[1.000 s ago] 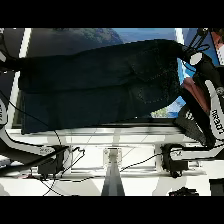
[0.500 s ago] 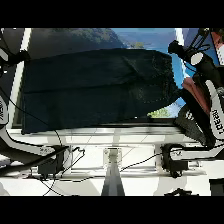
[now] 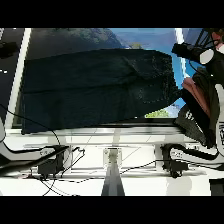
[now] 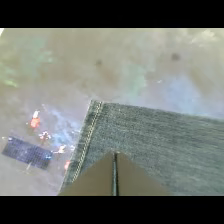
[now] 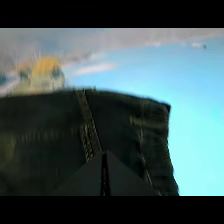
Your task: Fold the clothes and pants, and hang the long-sleeved shirts on hangers.
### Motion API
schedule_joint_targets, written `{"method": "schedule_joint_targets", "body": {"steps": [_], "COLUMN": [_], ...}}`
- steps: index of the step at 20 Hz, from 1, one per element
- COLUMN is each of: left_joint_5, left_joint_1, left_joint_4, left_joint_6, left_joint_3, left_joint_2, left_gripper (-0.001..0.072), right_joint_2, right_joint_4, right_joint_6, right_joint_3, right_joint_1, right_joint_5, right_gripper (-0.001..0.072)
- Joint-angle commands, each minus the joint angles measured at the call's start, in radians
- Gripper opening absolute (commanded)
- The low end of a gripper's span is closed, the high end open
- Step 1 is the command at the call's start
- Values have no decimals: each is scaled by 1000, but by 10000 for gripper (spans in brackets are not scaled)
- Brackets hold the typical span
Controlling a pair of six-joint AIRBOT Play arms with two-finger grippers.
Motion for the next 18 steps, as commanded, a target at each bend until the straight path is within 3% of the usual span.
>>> {"method": "schedule_joint_targets", "body": {"steps": [1,5,8,11,15,17,18], "left_joint_5": [-110,-259,-310,-310,-322,-321,-320], "left_joint_1": [-3,-3,-14,-14,-13,-13,-13], "left_joint_4": [0,0,-7,-18,-11,-11,-11], "left_joint_6": [1,37,108,135,193,192,193], "left_joint_3": [0,0,-33,-112,-216,-275,-299], "left_joint_2": [121,248,345,435,459,454,446], "left_gripper": [20,19,20,20,19,19,20], "right_joint_2": [100,188,273,445,680,728,728], "right_joint_4": [-110,-312,-290,-122,326,389,391], "right_joint_6": [2,-12,-103,-163,-273,-148,-23], "right_joint_3": [1,-6,-152,-415,-736,-853,-886], "right_joint_1": [-1,-21,-158,-328,-530,-586,-599], "right_joint_5": [266,616,766,686,431,274,217], "right_gripper": [28,28,27,26,26,28,119]}}
